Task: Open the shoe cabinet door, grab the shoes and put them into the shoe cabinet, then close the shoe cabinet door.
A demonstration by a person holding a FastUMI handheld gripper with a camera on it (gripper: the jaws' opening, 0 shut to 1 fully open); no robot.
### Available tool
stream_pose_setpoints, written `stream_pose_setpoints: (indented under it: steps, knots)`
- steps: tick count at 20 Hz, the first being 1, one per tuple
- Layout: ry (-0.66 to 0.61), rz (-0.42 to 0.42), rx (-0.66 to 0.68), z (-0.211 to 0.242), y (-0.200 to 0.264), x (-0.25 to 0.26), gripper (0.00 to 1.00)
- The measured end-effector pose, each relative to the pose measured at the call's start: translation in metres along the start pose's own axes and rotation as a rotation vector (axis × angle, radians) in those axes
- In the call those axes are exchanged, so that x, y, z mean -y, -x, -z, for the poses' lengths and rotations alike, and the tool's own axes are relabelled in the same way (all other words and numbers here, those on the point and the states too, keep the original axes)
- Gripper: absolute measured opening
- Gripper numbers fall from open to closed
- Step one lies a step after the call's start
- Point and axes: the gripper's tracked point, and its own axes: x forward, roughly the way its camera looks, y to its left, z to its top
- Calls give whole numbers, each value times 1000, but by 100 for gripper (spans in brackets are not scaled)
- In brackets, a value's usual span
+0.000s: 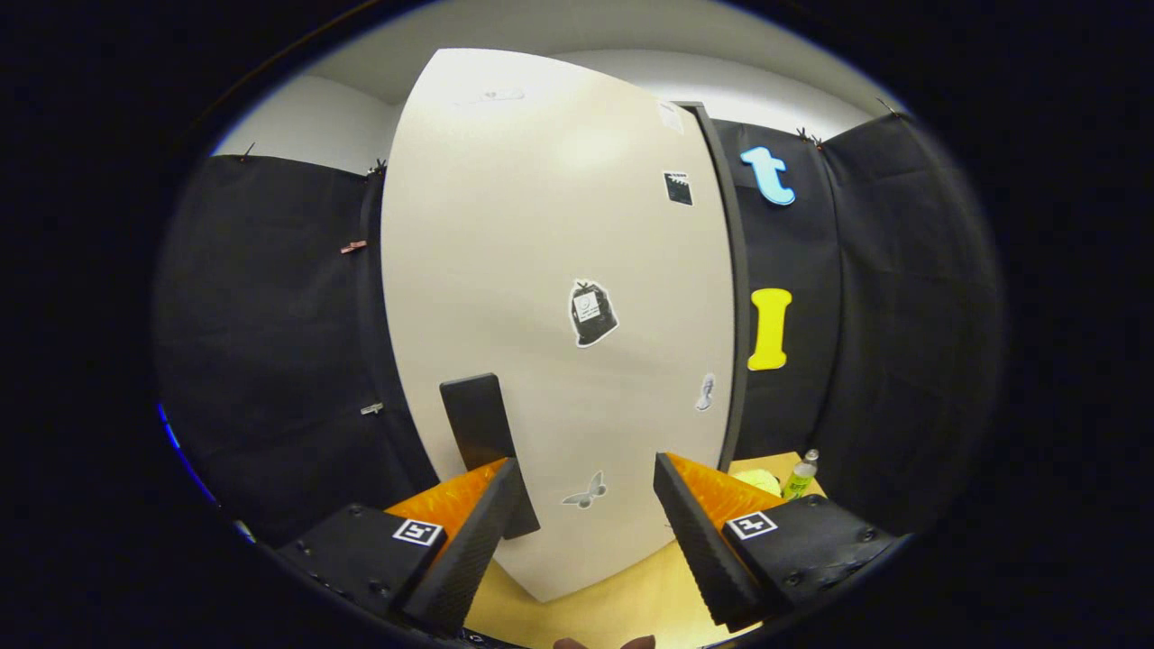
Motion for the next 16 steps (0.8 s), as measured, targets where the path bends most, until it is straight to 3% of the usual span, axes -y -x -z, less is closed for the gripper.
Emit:
stream_pose_setpoints:
  steps: [6, 16]
  knots:
    - [39, -12, 47, -13, -9, -1, 98]
    - [58, 93, 112, -32, -17, 36, 98]
